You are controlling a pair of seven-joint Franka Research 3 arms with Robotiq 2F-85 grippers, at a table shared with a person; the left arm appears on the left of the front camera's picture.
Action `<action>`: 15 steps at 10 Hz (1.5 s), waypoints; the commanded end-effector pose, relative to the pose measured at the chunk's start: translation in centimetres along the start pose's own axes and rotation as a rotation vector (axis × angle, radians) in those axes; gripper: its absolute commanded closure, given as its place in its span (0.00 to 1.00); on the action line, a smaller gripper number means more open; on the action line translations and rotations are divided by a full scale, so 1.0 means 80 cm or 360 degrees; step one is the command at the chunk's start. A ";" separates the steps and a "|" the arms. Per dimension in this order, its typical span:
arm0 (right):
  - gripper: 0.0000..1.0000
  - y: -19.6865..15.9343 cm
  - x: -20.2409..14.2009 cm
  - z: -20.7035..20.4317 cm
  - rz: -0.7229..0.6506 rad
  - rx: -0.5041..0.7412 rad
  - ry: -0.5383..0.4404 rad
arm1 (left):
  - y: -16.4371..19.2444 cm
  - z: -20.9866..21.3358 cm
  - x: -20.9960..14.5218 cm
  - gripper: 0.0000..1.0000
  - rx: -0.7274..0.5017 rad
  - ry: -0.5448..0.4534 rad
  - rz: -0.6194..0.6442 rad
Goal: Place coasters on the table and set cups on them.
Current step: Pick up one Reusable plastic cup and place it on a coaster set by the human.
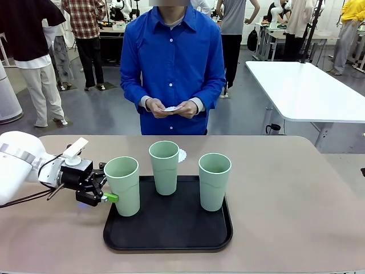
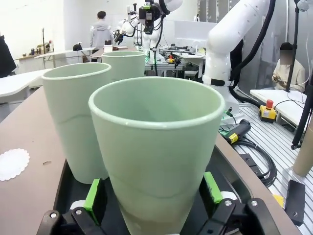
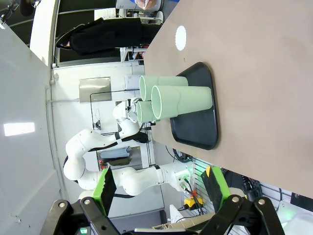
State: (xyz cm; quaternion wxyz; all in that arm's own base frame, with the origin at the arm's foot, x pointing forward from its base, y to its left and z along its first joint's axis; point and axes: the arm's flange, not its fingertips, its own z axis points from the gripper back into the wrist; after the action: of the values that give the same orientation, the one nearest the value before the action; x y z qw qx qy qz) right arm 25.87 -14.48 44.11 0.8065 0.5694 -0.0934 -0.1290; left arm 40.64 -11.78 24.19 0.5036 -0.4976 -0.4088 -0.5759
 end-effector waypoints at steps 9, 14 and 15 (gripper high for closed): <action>0.00 0.001 0.002 0.000 0.0003 0.0029 -0.0005 | -0.009 -0.026 -0.022 0.58 -0.0096 0.0028 -0.0089; 0.00 0.001 0.002 0.000 0.0003 0.0029 -0.0005 | -0.011 -0.010 0.018 1.00 -0.0037 0.0019 -0.0052; 0.00 0.001 0.002 0.000 0.0003 0.0029 -0.0005 | -0.013 -0.005 0.056 1.00 -0.0004 0.0057 0.0001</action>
State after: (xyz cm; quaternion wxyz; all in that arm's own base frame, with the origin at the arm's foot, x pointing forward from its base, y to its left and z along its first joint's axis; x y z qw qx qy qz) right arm 25.87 -14.48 44.11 0.8065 0.5694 -0.0933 -0.1290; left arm 40.53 -12.95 25.43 0.4976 -0.4950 -0.3950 -0.5928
